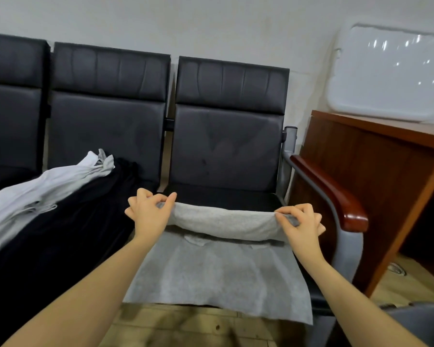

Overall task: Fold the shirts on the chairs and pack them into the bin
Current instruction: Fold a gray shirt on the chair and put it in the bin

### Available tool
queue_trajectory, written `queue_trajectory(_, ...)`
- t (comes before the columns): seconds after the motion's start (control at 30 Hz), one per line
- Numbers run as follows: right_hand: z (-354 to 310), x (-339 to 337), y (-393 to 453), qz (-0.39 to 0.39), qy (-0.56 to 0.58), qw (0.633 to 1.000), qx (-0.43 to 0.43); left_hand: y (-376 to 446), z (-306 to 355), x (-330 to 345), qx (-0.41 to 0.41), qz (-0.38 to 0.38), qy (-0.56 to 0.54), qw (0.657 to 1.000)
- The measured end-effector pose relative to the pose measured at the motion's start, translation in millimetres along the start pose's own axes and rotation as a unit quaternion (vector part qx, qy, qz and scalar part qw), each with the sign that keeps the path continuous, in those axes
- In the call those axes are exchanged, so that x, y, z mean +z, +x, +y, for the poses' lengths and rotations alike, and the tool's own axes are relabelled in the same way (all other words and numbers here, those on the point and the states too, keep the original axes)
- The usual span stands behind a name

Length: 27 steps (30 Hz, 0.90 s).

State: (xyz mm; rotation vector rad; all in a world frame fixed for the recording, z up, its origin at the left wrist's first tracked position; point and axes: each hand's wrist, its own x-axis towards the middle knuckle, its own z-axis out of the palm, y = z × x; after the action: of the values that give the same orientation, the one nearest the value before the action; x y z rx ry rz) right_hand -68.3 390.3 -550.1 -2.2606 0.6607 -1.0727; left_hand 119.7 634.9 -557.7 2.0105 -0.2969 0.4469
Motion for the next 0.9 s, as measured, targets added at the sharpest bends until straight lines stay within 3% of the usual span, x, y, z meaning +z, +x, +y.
queue_trajectory(0.23, 3, -19, -61, -0.026, 0.03, 0.999, -0.006, -52, -21, -23, 0.004, 0.008, -0.004, 1.0)
queue_trajectory(0.37, 12, -24, -88, -0.06, 0.005, 0.998, 0.0, -75, -41, -30, 0.06, 0.004, 0.079, 0.995)
queue_trajectory(0.53, 22, -8, -91, -0.193, -0.165, 0.967, 0.006, -91, -45, -18, 0.134, -0.123, 0.226, 0.957)
queue_trajectory(0.63, 36, 16, -92, -0.29, -0.196, 0.937, -0.003, -99, -41, 4, 0.163, -0.297, 0.288, 0.896)
queue_trajectory(0.7, 46, 30, -95, -0.337, -0.233, 0.912, -0.008, -103, -44, 19, 0.157, -0.367, 0.327, 0.857)
queue_trajectory(0.9, 54, 47, -58, -0.375, -0.289, 0.881, 0.002, -85, -47, 38, 0.129, -0.389, 0.345, 0.844)
